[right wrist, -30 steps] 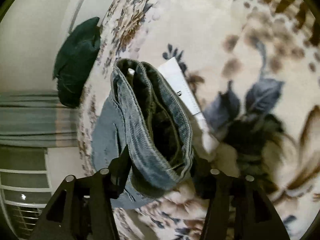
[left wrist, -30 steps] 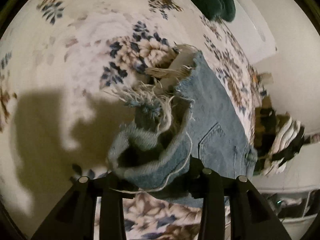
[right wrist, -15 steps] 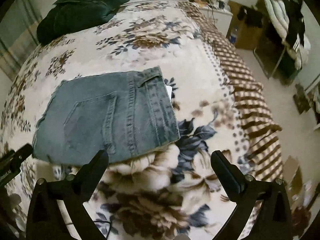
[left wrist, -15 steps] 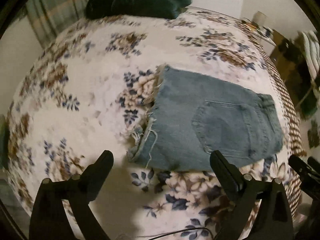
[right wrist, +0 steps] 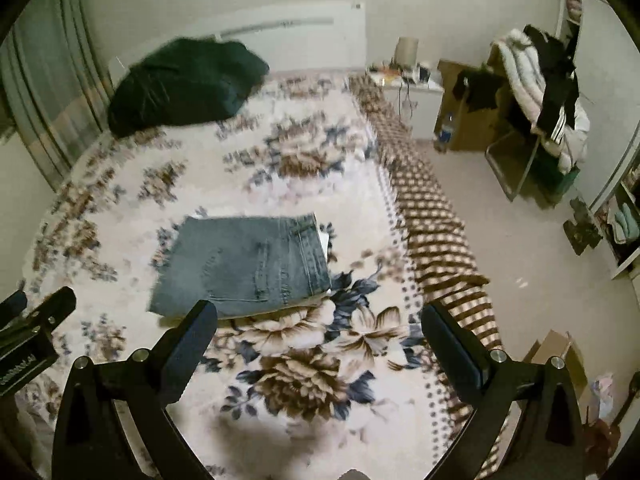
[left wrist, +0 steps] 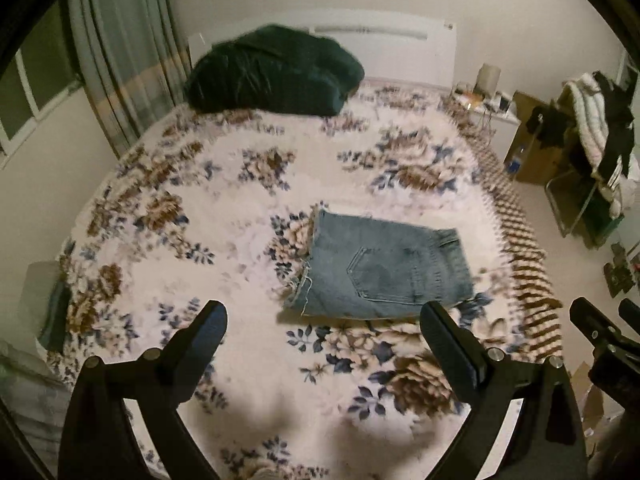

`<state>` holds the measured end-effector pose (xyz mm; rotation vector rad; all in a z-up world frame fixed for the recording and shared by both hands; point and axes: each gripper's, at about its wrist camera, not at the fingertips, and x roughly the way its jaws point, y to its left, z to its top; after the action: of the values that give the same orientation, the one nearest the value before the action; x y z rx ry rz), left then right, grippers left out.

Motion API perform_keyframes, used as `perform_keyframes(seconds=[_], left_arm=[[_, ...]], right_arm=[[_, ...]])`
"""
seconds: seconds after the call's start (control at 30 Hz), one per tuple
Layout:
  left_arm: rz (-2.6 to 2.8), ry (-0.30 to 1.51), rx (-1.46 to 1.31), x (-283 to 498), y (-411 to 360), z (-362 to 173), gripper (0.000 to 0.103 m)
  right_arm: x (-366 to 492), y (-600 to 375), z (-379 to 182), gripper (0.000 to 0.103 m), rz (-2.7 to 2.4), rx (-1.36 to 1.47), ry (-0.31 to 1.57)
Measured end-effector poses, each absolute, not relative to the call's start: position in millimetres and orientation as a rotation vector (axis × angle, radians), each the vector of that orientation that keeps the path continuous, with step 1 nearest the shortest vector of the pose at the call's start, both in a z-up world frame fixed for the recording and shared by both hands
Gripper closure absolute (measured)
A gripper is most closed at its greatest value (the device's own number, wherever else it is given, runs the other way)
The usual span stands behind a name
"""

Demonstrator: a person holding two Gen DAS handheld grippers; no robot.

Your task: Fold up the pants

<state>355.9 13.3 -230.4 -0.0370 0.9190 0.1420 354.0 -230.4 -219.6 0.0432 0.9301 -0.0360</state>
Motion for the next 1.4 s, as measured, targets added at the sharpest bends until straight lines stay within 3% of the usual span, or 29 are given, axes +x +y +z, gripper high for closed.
perform_keyframes(seconds=[0.23,0.57,0.9,1.4], left_arm=[[0.114,0.831,-0.042,269.4,2.9,-142.2,0.004],[0.085,0.784,-0.038,193.3,-0.7,-82.2,0.004],[0.077,0.747,-0.009,161.3,8.5,-61.3,0.004],[0.091,0.728,-0.03,135.5,12.6,-55.4,0.0]], right_arm=[[253.3,-233.1,-109.9,0.0,0.003,0.028,0.813],[132.4,-234.1,-6.4,0.0,0.01,-0.001,0.71],[78.8,-220.3,37.6,0.0,-0.004,0.002,0.673],[64.7,-211.3,46.8,0.0,-0.008,0.007,0.665]])
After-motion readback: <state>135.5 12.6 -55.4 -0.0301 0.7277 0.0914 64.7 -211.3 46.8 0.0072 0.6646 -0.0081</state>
